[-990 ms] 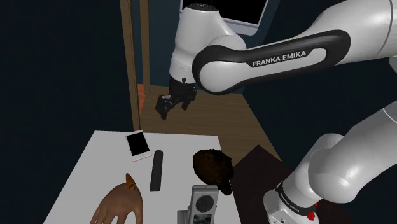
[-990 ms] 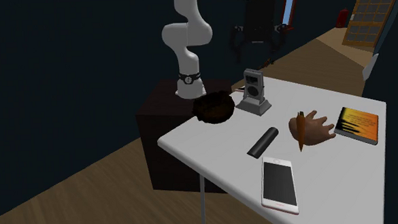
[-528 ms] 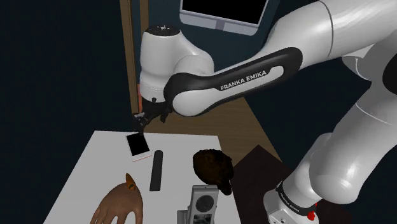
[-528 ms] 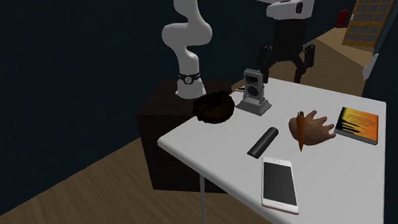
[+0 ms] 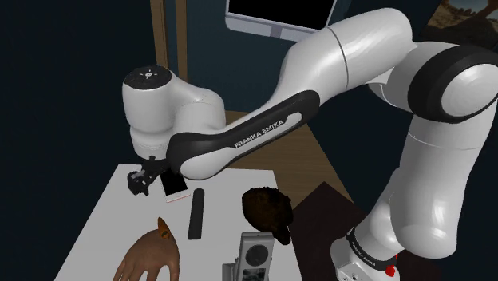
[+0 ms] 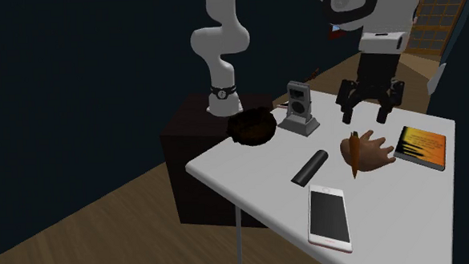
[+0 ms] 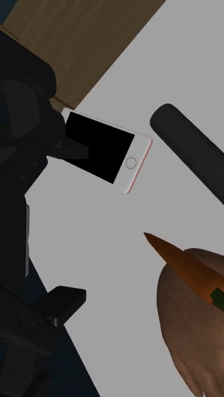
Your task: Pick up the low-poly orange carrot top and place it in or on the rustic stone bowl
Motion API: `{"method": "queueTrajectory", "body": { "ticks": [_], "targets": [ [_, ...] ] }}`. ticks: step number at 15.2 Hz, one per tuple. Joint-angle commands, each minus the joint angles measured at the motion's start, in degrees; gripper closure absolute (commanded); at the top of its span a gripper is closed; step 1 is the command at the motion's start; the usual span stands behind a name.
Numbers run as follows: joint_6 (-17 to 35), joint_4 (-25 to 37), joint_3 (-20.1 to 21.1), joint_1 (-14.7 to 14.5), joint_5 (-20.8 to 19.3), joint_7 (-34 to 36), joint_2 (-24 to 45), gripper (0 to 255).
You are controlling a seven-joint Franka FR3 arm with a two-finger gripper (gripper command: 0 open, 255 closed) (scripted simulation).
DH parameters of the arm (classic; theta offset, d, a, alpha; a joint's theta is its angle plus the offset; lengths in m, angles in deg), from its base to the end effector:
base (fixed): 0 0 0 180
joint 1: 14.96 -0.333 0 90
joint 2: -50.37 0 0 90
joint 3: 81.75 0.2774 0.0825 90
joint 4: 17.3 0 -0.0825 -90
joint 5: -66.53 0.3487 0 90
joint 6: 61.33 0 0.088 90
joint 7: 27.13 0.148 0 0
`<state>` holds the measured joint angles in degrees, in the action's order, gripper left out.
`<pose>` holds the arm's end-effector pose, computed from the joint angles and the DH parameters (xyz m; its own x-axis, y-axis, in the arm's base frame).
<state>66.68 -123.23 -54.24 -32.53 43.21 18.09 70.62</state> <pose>0.4488 0.3997 0.3032 0.9630 0.2072 0.1721 0.1964 -0.9774 0.0778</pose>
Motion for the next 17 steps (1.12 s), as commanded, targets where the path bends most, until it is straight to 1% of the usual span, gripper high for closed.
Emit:
{"method": "queueTrajectory", "body": {
  "ticks": [1,9,17],
  "targets": [
    [-0.80,4.05,-0.49,-2.50,-2.77,1.66,4.34,0],
    [2.92,3.75,-2.12,-3.19,-5.28,3.12,8.13,0],
    [2.91,3.75,-2.12,-3.19,-5.27,3.11,8.12,0]
  ]
}}
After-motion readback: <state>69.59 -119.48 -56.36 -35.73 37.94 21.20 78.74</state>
